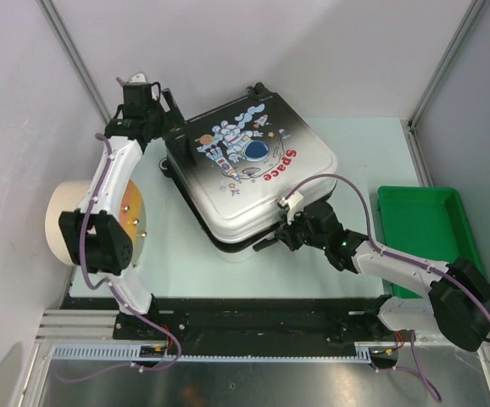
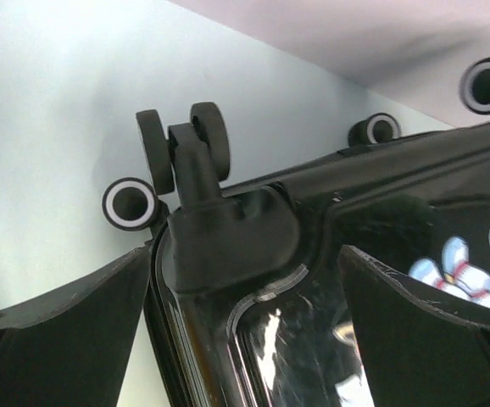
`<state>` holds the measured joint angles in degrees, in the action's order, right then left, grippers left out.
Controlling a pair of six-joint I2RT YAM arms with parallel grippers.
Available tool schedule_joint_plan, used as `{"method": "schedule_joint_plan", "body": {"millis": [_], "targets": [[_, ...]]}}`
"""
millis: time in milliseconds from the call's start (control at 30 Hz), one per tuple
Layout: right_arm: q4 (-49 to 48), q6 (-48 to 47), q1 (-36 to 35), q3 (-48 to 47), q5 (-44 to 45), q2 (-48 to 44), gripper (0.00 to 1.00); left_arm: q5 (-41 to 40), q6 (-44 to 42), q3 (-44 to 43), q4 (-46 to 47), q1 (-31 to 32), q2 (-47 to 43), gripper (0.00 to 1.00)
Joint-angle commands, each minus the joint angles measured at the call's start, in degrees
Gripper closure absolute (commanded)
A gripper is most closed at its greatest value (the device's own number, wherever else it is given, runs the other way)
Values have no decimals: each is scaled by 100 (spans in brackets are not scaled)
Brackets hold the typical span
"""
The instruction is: Open, take out, and arrange the luggage
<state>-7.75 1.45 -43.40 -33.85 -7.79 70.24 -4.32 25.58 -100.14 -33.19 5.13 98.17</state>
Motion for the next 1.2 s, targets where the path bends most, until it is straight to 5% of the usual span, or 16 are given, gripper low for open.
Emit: {"method": "schedule_joint_plan", "body": {"millis": [0,567,1167], "targets": [[-244,-128,165,-17,516,-98,100,-395,377,-225,41,-47,325,4],[-544,-136,112,-8,366,113,100,-1009,852,-1043,23,-372,1380,13],[-517,-260,341,-8,305,174,100,-96,931,-884,41,-267,1635,7]]}}
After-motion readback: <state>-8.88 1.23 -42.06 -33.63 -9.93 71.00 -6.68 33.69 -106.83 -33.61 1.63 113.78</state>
